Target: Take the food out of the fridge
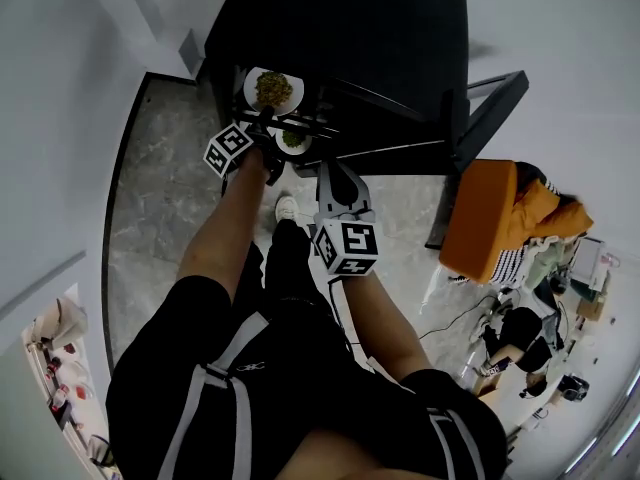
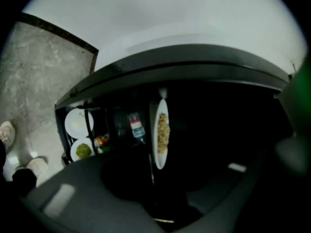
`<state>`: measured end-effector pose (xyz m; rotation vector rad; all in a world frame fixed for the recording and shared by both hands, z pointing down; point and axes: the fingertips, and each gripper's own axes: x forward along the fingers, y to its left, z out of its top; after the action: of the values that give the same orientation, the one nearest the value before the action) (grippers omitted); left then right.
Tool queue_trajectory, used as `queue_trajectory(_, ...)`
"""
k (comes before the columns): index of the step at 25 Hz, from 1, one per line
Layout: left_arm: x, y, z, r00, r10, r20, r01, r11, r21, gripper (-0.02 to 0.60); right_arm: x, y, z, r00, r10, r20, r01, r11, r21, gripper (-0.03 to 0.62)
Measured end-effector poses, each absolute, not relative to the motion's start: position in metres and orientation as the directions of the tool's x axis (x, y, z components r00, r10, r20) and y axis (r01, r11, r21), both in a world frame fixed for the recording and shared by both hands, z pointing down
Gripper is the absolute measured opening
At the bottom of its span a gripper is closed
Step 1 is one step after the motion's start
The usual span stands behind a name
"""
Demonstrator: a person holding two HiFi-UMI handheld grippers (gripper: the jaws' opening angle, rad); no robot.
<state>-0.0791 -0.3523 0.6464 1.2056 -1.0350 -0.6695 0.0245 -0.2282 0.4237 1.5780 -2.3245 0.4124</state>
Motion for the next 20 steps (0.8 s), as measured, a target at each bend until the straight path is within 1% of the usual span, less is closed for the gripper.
queue_trajectory(2, -0.08, -0.35, 0.654, 0.41, -0.86, 0.302, -0.095, 0.29, 0.952, 0.127, 0.032, -0.227, 0.426, -0.336, -0.848, 0.41, -0.938, 0.339, -0.07, 0.0)
queue_trajectory(4, -0.08, -0.348, 0.656, 0.411, -0.861, 0.298, -0.082, 0.291, 0.953, 0.11, 0.037, -0.226, 0.428, -0.326, -0.848, 0.418, -0.942, 0.327, -0.071, 0.0)
queue_trajectory(6, -0.079, -0.349, 0.653, 0.413, -0.866, 0.282, -0.064, 0.281, 0.957, 0.072, 0.038, -0.227, 0.428, -0.322, -0.847, 0.423, -0.944, 0.324, -0.069, 0.0)
queue_trajectory(12, -0.078, -0.342, 0.65, 0.443, -0.85, 0.286, -0.049, 0.296, 0.954, 0.049, 0.029, -0.233, 0.425, -0.339, -0.839, 0.425, -0.938, 0.337, -0.081, 0.0)
queue_trajectory(13, -0.078, -0.341, 0.649, 0.447, -0.848, 0.285, -0.042, 0.299, 0.953, 0.017, 0.027, -0.235, 0.424, -0.343, -0.837, 0.425, -0.936, 0.341, -0.084, 0.0)
queue_trajectory(17, -0.079, -0.339, 0.647, 0.466, -0.841, 0.275, -0.023, 0.299, 0.954, 0.014, 0.021, -0.243, 0.421, -0.356, -0.835, 0.42, -0.931, 0.354, -0.087, 0.0)
queue_trajectory(20, -0.081, -0.339, 0.641, 0.475, -0.851, 0.224, 0.004, 0.257, 0.966, 0.009, 0.018, -0.246, 0.421, -0.358, -0.834, 0.419, -0.93, 0.356, -0.087, 0.0)
